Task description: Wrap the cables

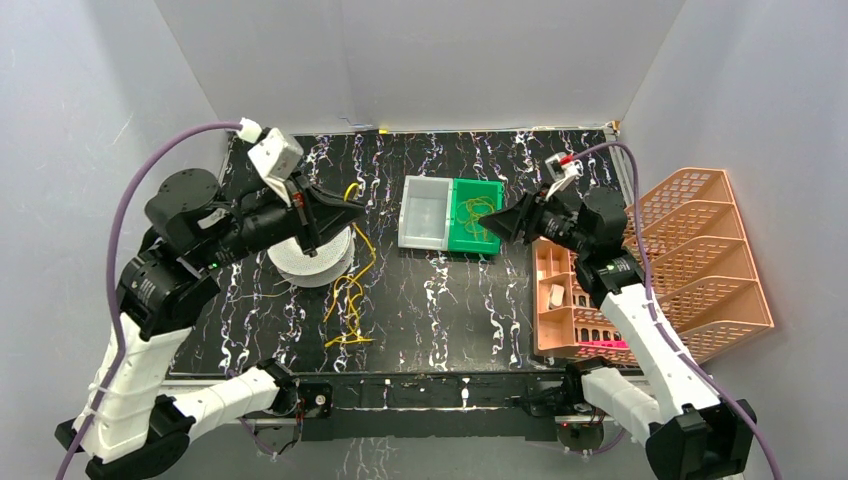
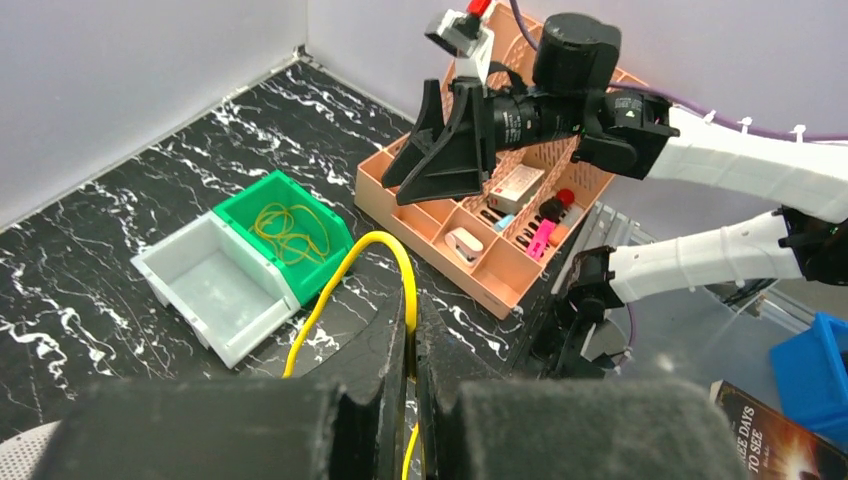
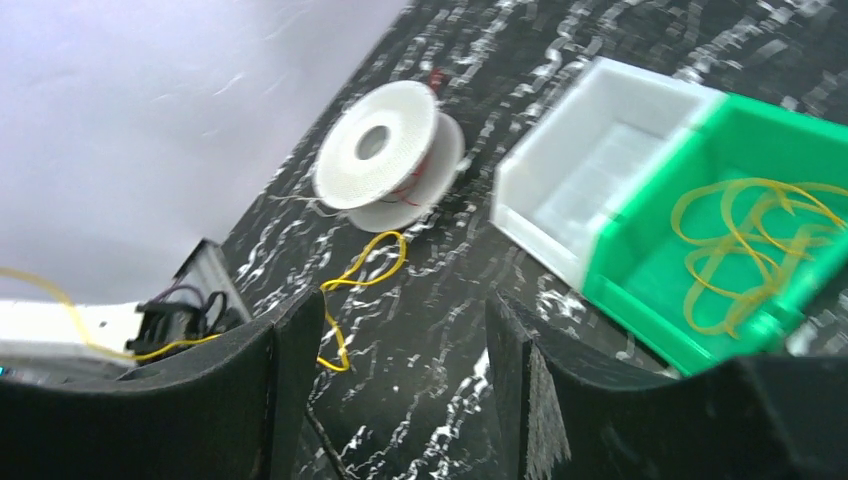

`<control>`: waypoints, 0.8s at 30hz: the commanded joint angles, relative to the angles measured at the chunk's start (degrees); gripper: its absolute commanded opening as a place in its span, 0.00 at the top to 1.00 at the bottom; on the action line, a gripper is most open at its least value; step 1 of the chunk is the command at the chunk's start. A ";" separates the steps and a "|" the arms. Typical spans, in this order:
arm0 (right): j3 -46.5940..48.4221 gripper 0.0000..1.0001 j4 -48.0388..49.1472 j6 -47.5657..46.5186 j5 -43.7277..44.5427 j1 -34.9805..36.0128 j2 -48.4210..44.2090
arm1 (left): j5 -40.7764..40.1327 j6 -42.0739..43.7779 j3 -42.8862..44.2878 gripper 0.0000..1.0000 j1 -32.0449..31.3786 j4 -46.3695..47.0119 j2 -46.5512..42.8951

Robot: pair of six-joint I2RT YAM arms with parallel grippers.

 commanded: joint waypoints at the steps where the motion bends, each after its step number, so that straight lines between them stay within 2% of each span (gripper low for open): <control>1: 2.15 0.32 11.06 -0.69 -4.23 5.53 -2.23 | 3.24 -1.74 -2.37 1.00 -0.11 2.90 0.25; 6: 5.29 0.31 14.40 -0.50 -6.57 12.82 -1.32 | 2.64 -4.55 -6.57 1.00 -0.10 6.01 0.48; 11: 8.41 0.30 16.66 -0.75 -6.14 20.38 0.01 | -1.74 -8.98 -10.45 1.00 -0.09 9.23 0.00; 18: 15.49 0.30 10.87 -7.39 0.16 32.48 5.43 | -10.73 -17.77 -16.51 1.00 -0.11 13.30 -1.58; 24: 20.28 0.30 7.97 -13.49 7.64 37.89 11.01 | -15.37 -22.41 -19.52 1.00 -0.10 14.12 -3.10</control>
